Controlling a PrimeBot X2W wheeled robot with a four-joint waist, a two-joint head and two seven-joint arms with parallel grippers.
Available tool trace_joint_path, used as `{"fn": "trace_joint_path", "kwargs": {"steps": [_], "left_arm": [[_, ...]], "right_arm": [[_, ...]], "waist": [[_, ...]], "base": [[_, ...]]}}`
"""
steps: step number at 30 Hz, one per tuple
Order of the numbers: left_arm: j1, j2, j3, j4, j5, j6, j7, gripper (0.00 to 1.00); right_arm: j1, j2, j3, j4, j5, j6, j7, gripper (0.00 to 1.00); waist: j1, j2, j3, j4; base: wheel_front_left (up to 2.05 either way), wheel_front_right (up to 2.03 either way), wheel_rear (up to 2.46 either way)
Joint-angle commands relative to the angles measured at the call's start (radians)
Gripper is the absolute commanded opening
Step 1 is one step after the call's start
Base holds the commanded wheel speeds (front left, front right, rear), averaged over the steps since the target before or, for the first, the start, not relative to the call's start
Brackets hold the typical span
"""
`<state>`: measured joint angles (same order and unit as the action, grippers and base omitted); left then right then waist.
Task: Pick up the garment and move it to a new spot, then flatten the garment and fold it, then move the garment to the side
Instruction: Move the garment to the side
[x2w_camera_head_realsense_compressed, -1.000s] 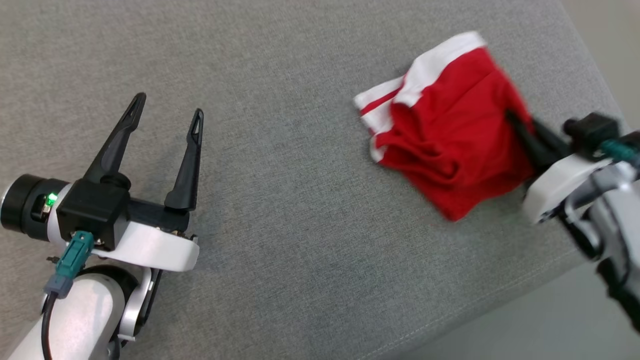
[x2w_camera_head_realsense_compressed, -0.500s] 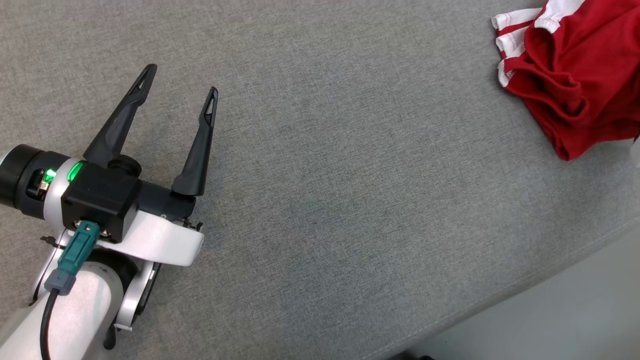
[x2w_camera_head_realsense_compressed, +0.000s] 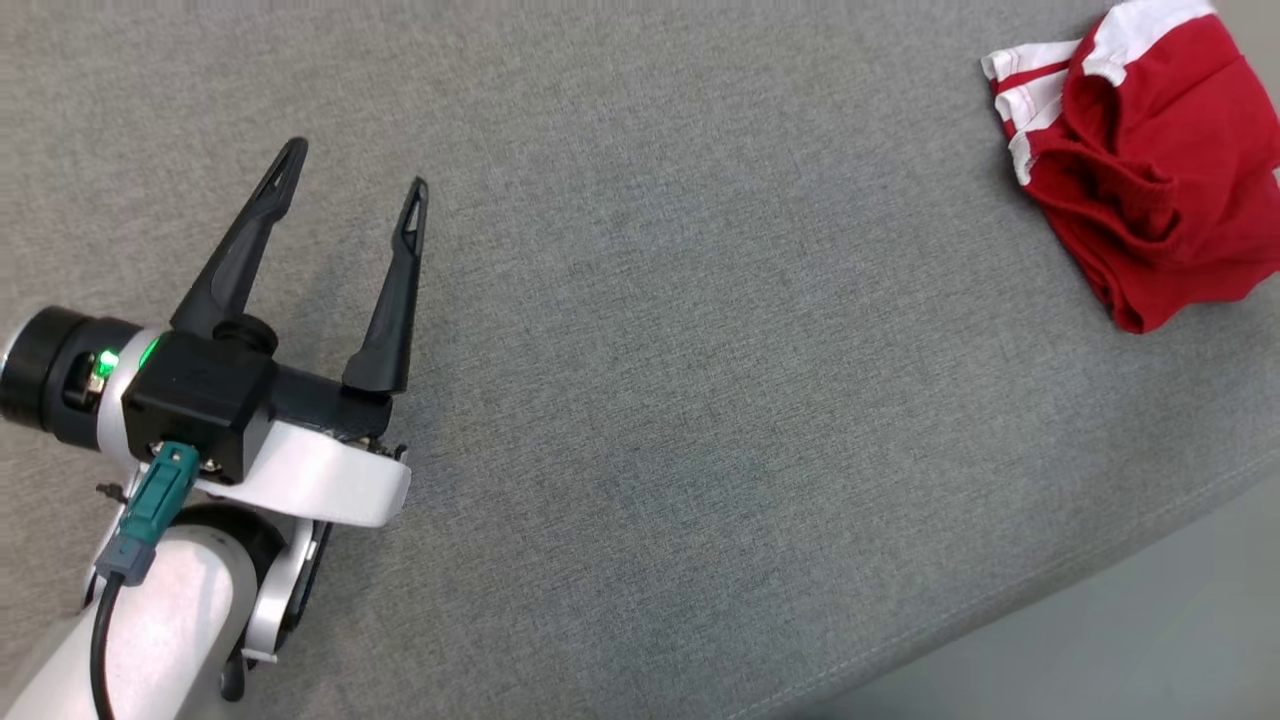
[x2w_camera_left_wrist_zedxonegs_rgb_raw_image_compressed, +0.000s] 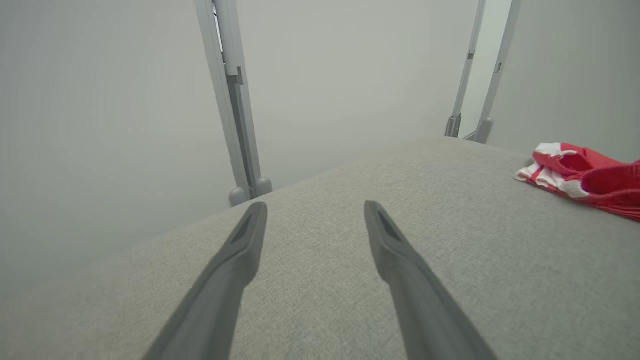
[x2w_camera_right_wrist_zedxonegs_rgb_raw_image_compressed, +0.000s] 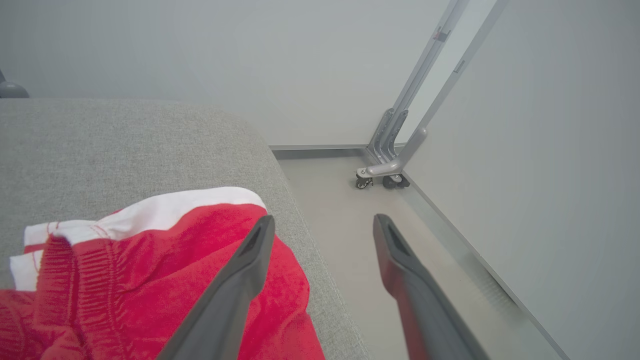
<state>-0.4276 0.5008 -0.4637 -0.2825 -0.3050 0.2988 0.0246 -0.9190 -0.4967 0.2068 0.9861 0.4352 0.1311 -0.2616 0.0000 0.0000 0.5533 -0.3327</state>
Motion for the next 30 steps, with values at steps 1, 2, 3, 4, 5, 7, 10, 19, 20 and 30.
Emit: {"fn": "trace_joint_path", "kwargs": {"steps": [1, 2, 3, 4, 5, 7, 10, 19, 20, 30], "left_arm": [[0.019, 0.000, 0.008, 0.008, -0.009, 0.010, -0.009, 1.00], [0.028, -0.003, 0.013, 0.012, -0.015, 0.015, -0.019, 1.00], [0.037, -0.004, 0.018, 0.018, -0.020, 0.022, -0.024, 1.00], [0.049, -0.005, 0.023, 0.023, -0.024, 0.027, -0.031, 1.00], [0.064, -0.014, 0.024, 0.026, -0.030, 0.034, -0.041, 1.00], [0.086, -0.024, 0.029, 0.036, -0.041, 0.045, -0.058, 1.00], [0.122, -0.036, 0.041, 0.051, -0.062, 0.057, -0.082, 1.00], [0.204, -0.071, 0.073, 0.095, -0.118, 0.087, -0.146, 1.00], [0.211, -0.073, 0.078, 0.099, -0.121, 0.091, -0.153, 1.00], [0.281, -0.084, 0.093, 0.142, -0.158, 0.093, -0.198, 1.00]], "right_arm": [[0.018, 0.017, -0.032, -0.032, -0.002, -0.001, -0.005, 1.00], [0.032, 0.026, -0.064, -0.061, -0.014, -0.001, -0.005, 1.00], [0.053, 0.036, -0.090, -0.092, -0.027, -0.001, -0.005, 1.00], [0.072, 0.054, -0.116, -0.127, -0.033, -0.001, -0.005, 1.00], [0.095, 0.067, -0.140, -0.168, -0.048, -0.001, -0.004, 1.00], [0.147, 0.101, -0.182, -0.253, -0.071, -0.001, -0.003, 1.00], [0.241, 0.156, -0.233, -0.390, -0.109, -0.001, -0.003, 1.00], [0.506, 0.312, -0.279, -0.731, -0.193, -0.001, 0.056, 1.00], [0.530, 0.323, -0.277, -0.765, -0.207, -0.001, 0.072, 1.00], [0.726, 0.401, -0.268, -0.993, -0.262, -0.001, 0.199, 1.00]], "waist": [[0.0000, 0.0000, -0.029, 0.005], [0.0000, 0.0000, -0.044, 0.007], [0.0000, 0.0000, -0.057, 0.010], [0.0000, 0.0000, -0.073, 0.014], [0.0000, 0.0000, -0.089, 0.019], [0.0000, 0.0000, -0.121, 0.034], [0.0000, 0.0000, -0.168, 0.059], [0.0000, 0.0000, -0.269, 0.166], [0.0000, 0.0000, -0.277, 0.178], [0.0000, 0.0000, -0.369, 0.289]], "base": [[0.00, 0.00, 0.00], [0.00, 0.00, 0.00], [0.00, 0.00, 0.00], [0.00, 0.00, 0.00], [0.00, 0.00, 0.00], [0.00, 0.00, 0.00], [0.00, 0.00, 0.00], [0.00, 0.00, 0.00], [0.00, 0.00, 0.00], [0.00, 0.00, 0.00]]}}
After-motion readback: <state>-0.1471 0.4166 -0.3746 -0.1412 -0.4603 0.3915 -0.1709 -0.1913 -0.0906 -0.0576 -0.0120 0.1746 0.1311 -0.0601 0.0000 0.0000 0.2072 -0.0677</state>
